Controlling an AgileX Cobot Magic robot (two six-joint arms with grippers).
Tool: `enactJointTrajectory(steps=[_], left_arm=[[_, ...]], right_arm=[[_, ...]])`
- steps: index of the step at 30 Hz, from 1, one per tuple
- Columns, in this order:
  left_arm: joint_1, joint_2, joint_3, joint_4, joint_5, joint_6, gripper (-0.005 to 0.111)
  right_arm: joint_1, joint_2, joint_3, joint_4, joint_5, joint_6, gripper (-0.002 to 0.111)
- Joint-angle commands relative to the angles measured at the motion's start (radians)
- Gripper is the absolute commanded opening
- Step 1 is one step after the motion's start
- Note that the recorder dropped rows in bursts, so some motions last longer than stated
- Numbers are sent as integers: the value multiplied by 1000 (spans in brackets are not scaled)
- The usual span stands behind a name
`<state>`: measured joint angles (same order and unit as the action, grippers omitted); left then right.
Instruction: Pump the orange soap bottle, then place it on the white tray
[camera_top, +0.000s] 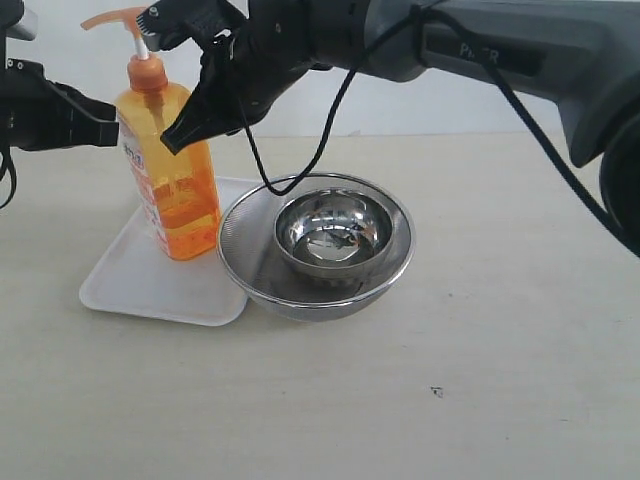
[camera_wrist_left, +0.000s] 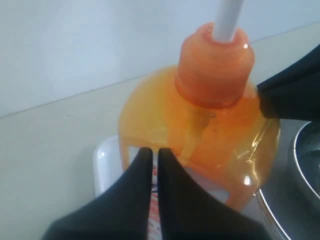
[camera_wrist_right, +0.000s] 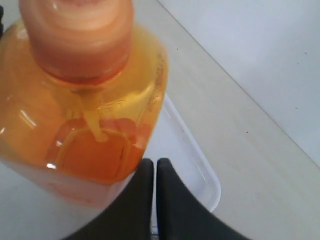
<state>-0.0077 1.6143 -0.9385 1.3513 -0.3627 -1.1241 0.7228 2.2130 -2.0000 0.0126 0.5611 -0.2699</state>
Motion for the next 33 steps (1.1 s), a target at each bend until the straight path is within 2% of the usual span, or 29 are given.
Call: enactJointTrajectory(steps=[1,8,19,24,26,29,31,33], left_arm=[[3,0,-5,-36,-16,39,5],[3,0,-5,-106,-11,95,5],[3,0,-3,-106,6,99,5],[3,0,-3,-106,55,93,5],[3,0,-3,-106,56,100,5],[3,0,-3,-106,54,107,5],[3,0,-3,-106,45,107,5],[3,0,-3,-106,37,109,5]], right_arm=[[-2,-24,-6,11,34,-26,0],[25,-40,-6,48,49,-88,0],[27,-48,-6,1,104,-86,0],[27,-48,-6,-174,69,11,0],[27,-46,-6,-142,5,-3,0],[27,-36,-6,16,-65,-124,0],[29,-20,-6,136,-60,-210,0],[33,-3,-6,179,-46,-231,0]])
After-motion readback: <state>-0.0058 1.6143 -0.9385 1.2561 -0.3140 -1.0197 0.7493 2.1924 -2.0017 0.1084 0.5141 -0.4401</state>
